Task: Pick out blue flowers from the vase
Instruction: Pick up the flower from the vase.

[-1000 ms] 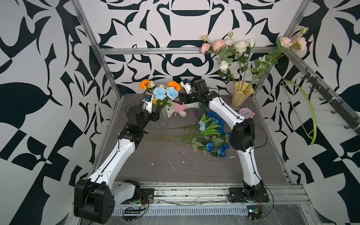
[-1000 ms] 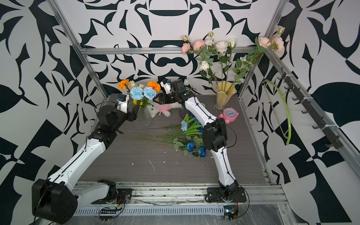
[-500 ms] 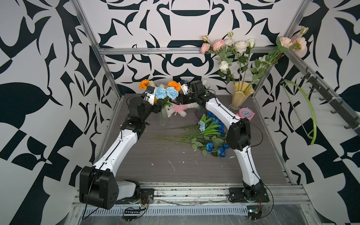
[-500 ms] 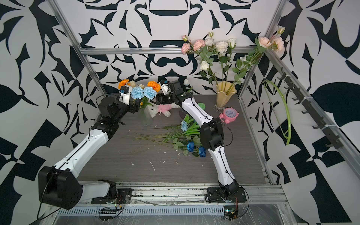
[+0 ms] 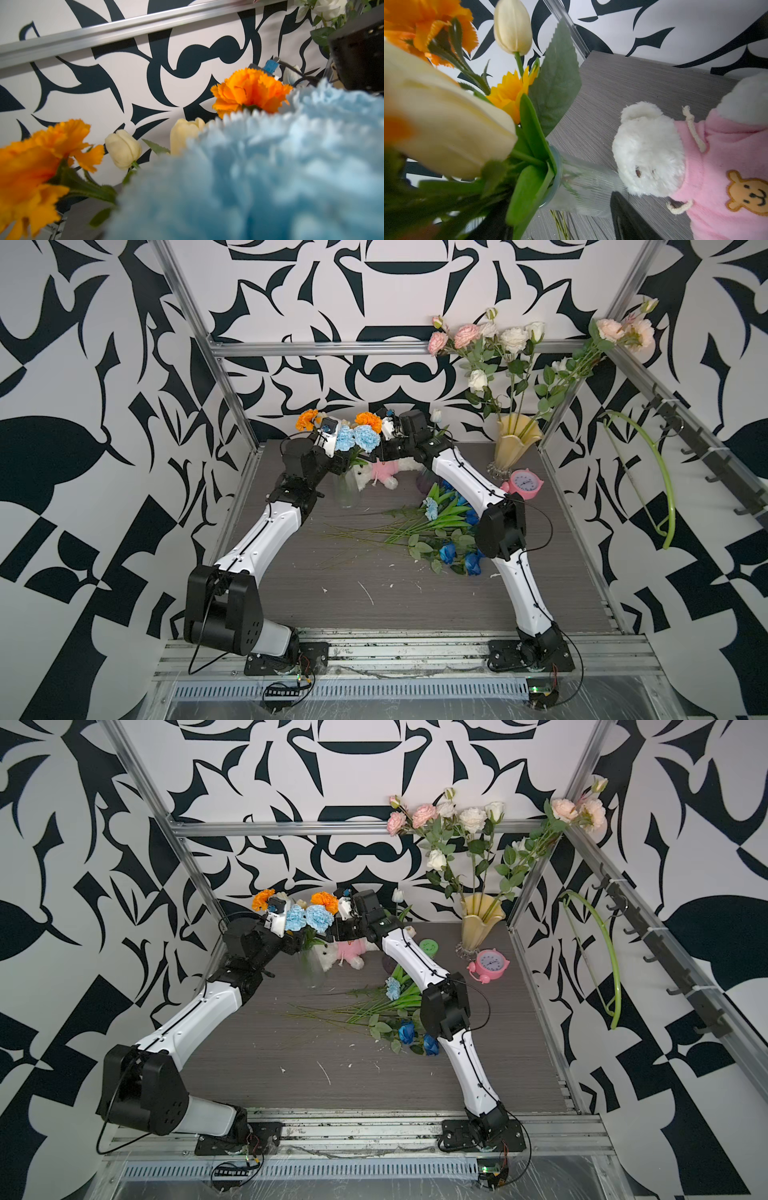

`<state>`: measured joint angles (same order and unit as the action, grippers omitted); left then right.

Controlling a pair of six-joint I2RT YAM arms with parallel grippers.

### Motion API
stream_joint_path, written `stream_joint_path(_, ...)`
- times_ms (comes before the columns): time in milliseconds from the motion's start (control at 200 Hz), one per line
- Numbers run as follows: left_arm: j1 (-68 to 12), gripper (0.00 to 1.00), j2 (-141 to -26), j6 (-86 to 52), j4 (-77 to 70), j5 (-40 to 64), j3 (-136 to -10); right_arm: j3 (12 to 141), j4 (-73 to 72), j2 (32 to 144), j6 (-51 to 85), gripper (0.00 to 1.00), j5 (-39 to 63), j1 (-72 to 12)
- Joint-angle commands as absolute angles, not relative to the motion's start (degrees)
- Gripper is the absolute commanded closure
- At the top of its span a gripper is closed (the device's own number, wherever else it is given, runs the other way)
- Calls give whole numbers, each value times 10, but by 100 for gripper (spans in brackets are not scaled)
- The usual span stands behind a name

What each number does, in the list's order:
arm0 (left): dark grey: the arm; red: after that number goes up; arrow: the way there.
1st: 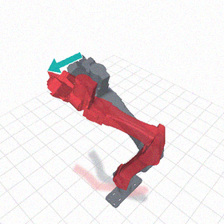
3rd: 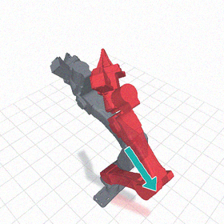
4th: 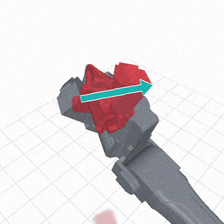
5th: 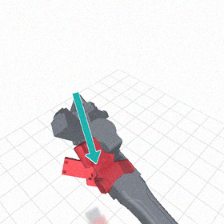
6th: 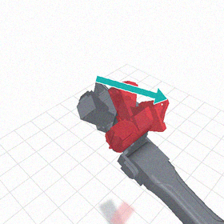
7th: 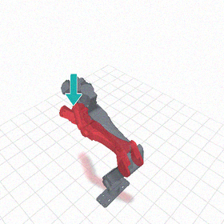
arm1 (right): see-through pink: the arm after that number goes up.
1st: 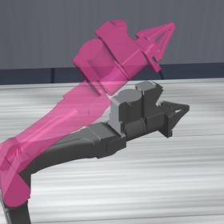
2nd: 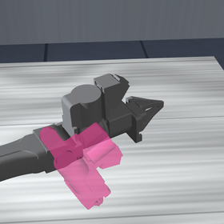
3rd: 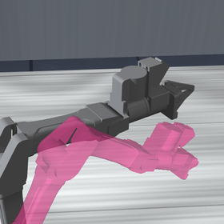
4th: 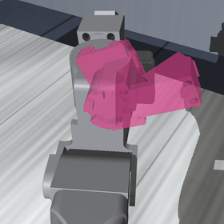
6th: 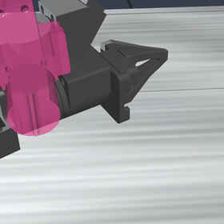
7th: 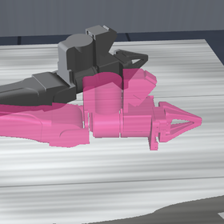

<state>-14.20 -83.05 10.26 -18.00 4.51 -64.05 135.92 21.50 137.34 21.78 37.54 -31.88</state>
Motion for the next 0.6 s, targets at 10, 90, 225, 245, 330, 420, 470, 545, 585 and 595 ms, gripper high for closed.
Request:
stream_joint_path(10, -140, 45, -841, 107, -211, 47, -659, 1384, 205, 1360, 219, 30, 388, -325)
stream_joint_path(90, -140, 66, -843, 107, -210, 53, -665, 1385, 203, 1361, 221, 30, 388, -324)
stream_joint_path(225, -139, 88, -842, 104, -211, 54, -670, 1381, 202, 1357, 222, 30, 389, -325)
stream_joint_path(245, -139, 92, -842, 103, -210, 54, -672, 1380, 200, 1356, 221, 30, 389, -326)
stream_joint_path(330, -138, 100, -837, 102, -202, 55, -678, 1372, 194, 1351, 222, 30, 388, -325)
stream_joint_path(420, -137, 100, -825, 102, -198, 54, -680, 1375, 193, 1350, 222, 30, 387, -325)
stream_joint_path(470, -137, 100, -815, 105, -197, 54, -680, 1377, 194, 1351, 222, 30, 388, -326)
stream_joint_path(545, -136, 100, -802, 111, -191, 55, -682, 1378, 194, 1350, 222, 30, 387, -326)
stream_joint_path(585, -136, 100, -794, 115, -187, 56, -684, 1378, 195, 1349, 222, 30, 388, -326)
stream_joint_path(595, -137, 100, -793, 116, -186, 56, -685, 1378, 195, 1349, 222, 30, 387, -325)
